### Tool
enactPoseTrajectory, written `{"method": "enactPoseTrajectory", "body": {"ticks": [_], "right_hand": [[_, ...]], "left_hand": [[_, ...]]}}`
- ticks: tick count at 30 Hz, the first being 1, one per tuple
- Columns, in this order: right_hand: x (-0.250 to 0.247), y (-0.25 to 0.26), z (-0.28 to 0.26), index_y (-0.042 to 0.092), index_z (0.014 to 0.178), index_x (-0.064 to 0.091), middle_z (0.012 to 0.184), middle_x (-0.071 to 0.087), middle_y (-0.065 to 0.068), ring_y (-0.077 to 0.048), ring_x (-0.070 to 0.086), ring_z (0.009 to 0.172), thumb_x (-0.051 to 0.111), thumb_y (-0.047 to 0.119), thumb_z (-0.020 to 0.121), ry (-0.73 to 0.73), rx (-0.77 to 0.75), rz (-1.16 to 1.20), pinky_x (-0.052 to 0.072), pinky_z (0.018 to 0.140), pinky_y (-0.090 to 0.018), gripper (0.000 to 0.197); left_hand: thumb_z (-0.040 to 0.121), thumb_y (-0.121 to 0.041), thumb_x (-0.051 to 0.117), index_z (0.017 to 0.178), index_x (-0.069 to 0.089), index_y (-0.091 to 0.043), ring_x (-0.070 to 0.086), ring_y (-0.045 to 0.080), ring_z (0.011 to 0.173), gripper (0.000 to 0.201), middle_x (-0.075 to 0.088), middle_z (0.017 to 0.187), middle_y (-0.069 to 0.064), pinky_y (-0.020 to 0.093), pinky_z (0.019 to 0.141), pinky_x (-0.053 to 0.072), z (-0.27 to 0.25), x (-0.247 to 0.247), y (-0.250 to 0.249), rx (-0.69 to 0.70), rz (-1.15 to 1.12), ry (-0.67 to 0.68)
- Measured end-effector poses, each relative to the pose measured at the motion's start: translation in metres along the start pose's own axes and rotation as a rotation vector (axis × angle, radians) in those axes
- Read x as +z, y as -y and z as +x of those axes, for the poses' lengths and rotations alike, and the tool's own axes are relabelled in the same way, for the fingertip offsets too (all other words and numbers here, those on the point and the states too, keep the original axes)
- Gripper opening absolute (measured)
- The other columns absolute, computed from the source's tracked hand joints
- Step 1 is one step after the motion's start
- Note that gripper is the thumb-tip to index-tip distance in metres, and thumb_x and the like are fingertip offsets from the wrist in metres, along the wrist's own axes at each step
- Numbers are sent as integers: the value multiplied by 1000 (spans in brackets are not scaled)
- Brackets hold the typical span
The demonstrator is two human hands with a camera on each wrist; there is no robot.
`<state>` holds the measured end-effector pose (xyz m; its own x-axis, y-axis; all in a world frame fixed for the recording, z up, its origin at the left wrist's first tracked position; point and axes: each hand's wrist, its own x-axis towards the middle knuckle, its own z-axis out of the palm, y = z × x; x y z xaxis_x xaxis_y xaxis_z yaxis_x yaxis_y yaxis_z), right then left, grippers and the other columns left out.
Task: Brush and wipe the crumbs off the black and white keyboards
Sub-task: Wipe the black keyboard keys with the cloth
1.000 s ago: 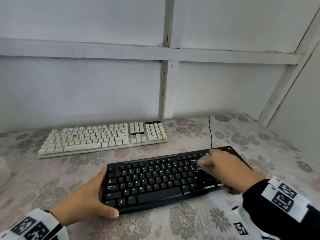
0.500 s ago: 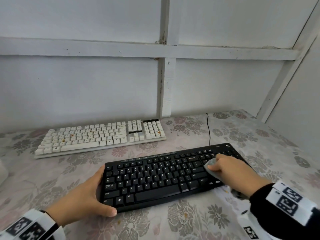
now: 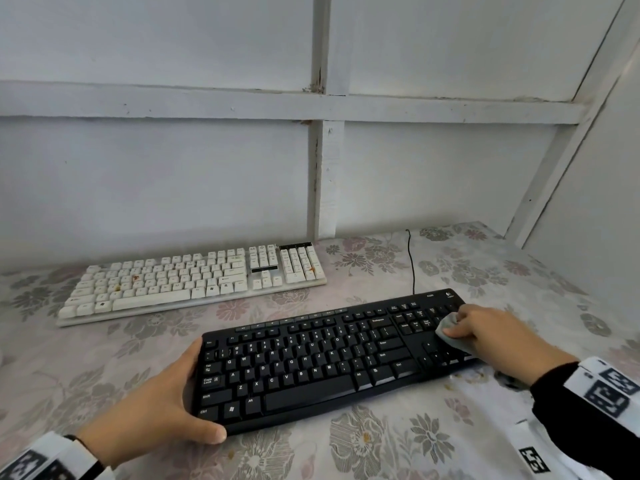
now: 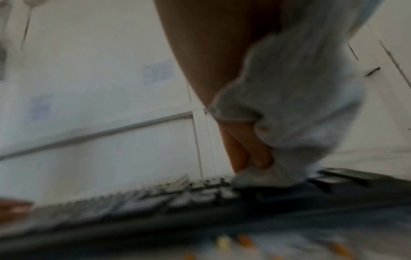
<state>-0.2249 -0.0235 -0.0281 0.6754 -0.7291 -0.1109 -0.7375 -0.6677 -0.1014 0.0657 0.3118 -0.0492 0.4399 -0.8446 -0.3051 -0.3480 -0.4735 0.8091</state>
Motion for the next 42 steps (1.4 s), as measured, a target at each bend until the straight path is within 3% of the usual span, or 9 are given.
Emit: {"method": "enactPoseTrajectory", "body": {"ticks": [9, 12, 18, 23, 28, 32, 34, 39, 42], "right_hand": [[-30, -1, -9, 7, 64, 42, 63, 44, -5, -18, 36, 37, 52, 9, 84, -24, 312, 205, 26, 35, -20, 22], [-31, 5, -3, 12, 63, 31, 59, 30, -2, -15, 28, 43, 52, 1, 80, -64, 267, 82, 24, 42, -22, 29], [-13, 6, 3, 24, 97, 69, 96, 56, 6, -9, 50, 80, 44, 30, 98, -17, -141, -167, 28, 57, -12, 26], [-13, -13, 6, 21, 77, 57, 83, 54, 1, -14, 53, 66, 47, 27, 95, -17, 69, -83, 41, 55, -17, 21], [-27, -9, 4, 15, 56, 29, 63, 35, -2, -17, 33, 48, 55, 16, 88, -26, 208, 53, 28, 47, -26, 41], [-32, 21, 5, 16, 65, 25, 62, 26, -3, -16, 22, 53, 51, 20, 87, -54, 65, -47, 21, 48, -23, 35], [-36, 57, -3, -1, 85, 54, 67, 45, -8, -20, 40, 56, 48, 28, 92, -31, -85, -10, 28, 51, -18, 30], [-30, 173, -28, 18, 98, 68, 84, 48, 8, -6, 51, 72, 41, 41, 94, 35, -564, 168, 29, 59, -8, 35], [-11, 227, -35, 14, 97, 66, 88, 50, -2, -21, 56, 77, 50, 24, 92, 21, -760, 163, 43, 65, -24, 19]], "left_hand": [[45, -24, 92, 109, 22, -66, 45, -18, 109, 103, 52, 108, -47, 8, 84, 37, 1, 1, 4, 19, -27, -9], [47, -23, 91, 108, 20, -66, 46, -17, 106, 103, 50, 113, -38, 7, 81, 36, 2, 1, 2, 9, -21, -11], [48, -28, 91, 120, 14, -63, 46, -11, 112, 111, 42, 122, -36, 9, 87, 37, 2, 1, 3, -9, 8, -9], [39, -38, 90, 112, 16, -68, 43, -11, 115, 108, 42, 120, -39, 18, 94, 37, 1, 0, 4, 10, 13, -17], [37, -45, 89, 111, 10, -71, 44, -3, 121, 111, 40, 124, -38, 28, 105, 37, 1, -1, 5, -9, 58, -16], [37, -49, 88, 120, 4, -66, 45, -1, 122, 119, 41, 132, -32, 31, 107, 37, 0, -2, 3, -9, 94, -21], [38, -48, 87, 116, 7, -68, 47, -1, 120, 113, 44, 130, -30, 31, 106, 38, -1, -1, 2, -2, 106, -23], [40, -45, 87, 113, 17, -70, 49, -1, 117, 104, 48, 125, -30, 29, 103, 40, -2, 0, -1, 11, 109, -24], [41, -41, 89, 117, 22, -69, 52, -1, 115, 105, 53, 123, -27, 32, 101, 43, -1, -1, 1, 31, 105, -27]]}}
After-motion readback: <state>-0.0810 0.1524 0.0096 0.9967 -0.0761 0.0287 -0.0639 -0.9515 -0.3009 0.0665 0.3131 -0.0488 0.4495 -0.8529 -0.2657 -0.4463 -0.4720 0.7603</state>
